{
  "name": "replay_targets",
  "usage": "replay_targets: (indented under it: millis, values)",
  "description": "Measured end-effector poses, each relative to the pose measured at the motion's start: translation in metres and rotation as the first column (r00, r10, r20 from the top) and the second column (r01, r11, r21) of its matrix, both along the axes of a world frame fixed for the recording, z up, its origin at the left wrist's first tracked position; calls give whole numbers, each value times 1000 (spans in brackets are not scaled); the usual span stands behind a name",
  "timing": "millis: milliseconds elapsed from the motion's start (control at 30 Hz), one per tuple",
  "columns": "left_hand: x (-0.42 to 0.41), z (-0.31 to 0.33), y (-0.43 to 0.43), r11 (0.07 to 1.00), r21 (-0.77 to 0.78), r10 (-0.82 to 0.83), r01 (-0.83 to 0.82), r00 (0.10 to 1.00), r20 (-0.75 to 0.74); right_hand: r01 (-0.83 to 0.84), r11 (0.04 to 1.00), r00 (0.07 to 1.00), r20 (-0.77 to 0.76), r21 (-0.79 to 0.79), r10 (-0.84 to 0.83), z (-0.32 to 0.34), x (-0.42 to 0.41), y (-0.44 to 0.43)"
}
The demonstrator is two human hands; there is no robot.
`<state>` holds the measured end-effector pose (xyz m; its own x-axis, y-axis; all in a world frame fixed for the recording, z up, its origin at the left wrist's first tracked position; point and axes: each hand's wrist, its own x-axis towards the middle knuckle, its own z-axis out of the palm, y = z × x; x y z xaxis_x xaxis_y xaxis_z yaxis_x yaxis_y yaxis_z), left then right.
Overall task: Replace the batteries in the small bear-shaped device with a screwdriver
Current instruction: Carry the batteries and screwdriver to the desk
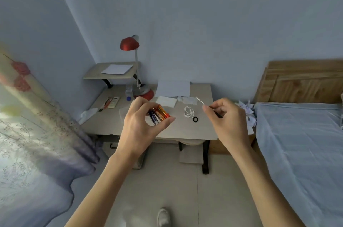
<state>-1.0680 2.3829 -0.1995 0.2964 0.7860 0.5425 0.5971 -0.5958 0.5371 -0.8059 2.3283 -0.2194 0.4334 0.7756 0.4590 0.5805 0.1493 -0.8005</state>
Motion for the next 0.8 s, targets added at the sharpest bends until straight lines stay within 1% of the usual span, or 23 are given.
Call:
replay_targets:
  millis: [200, 367, 467, 633, 800]
  values:
    - [-1, -17, 148, 996, 21, -85, 86, 995, -44, 65, 998, 998, -17, -7, -65, -16, -9, 128]
    - [-5, -22, 254, 995, 13, -97, 97, 995, 2, 71, 996, 997, -39, -59, -73, -24, -22, 218]
    - [-1, -36, 311, 993, -21, -119, 118, 993, -17, 128, 989, 991, -30, -69, -131, -35, -25, 260]
    - [13, -84, 382, 988, -106, -106, 110, 994, 39, 211, 965, 973, -58, -154, -222, -66, -28, 306]
    - [32, -150, 439, 983, -178, -38, 45, 998, 44, 241, 935, 959, -81, -261, -270, -126, -32, 351]
